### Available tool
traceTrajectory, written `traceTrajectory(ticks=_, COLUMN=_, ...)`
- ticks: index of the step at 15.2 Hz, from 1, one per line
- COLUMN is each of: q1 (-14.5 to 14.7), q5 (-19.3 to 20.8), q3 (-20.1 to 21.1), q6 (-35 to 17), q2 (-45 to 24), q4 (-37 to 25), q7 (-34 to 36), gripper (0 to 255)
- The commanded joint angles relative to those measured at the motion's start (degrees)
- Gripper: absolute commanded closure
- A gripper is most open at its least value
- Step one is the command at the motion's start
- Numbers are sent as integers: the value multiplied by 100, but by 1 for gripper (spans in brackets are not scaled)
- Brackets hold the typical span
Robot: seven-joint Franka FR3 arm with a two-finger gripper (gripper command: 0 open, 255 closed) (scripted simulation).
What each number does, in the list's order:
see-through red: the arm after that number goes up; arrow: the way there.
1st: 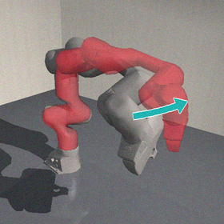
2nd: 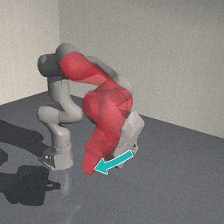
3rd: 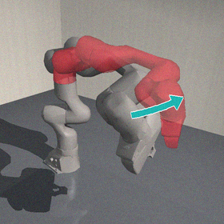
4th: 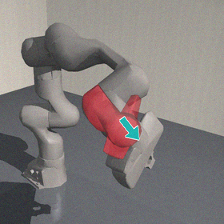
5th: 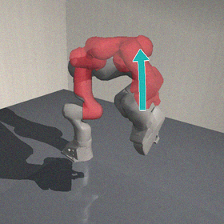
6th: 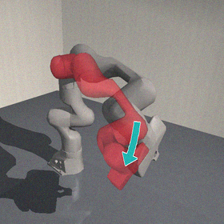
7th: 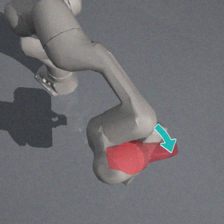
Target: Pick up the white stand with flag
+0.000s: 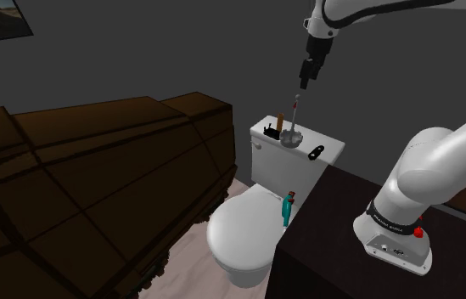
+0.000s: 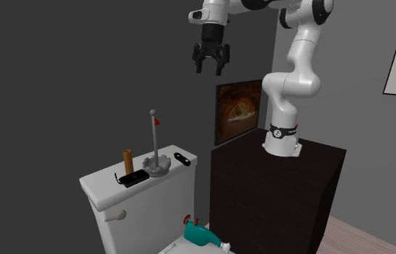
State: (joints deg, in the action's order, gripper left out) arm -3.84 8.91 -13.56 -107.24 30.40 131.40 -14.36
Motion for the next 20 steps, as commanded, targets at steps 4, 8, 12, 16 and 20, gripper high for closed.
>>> traceTrajectory(ticks=4, q1=-49, q5=-94, q3=-536, q6=-551, q2=-787, q4=-272, q7=-568, gripper=0)
traceTrajectory(ticks=8, q1=-62, q5=-350, q3=-965, q6=-920, q2=-1553, q4=-657, q7=-1104, gripper=0)
traceTrajectory(ticks=12, q1=-106, q5=-797, q3=-1334, q6=-1193, q2=-2406, q4=-1159, q7=-1717, gripper=0)
traceTrajectory(ticks=16, q1=-257, q5=-1411, q3=-1581, q6=-1330, q2=-3340, q4=-1790, q7=-2381, gripper=0)
traceTrajectory(ticks=20, q1=-561, q5=-2039, q3=-1641, q6=-1317, q2=-4260, q4=-2515, q7=-2966, gripper=0)
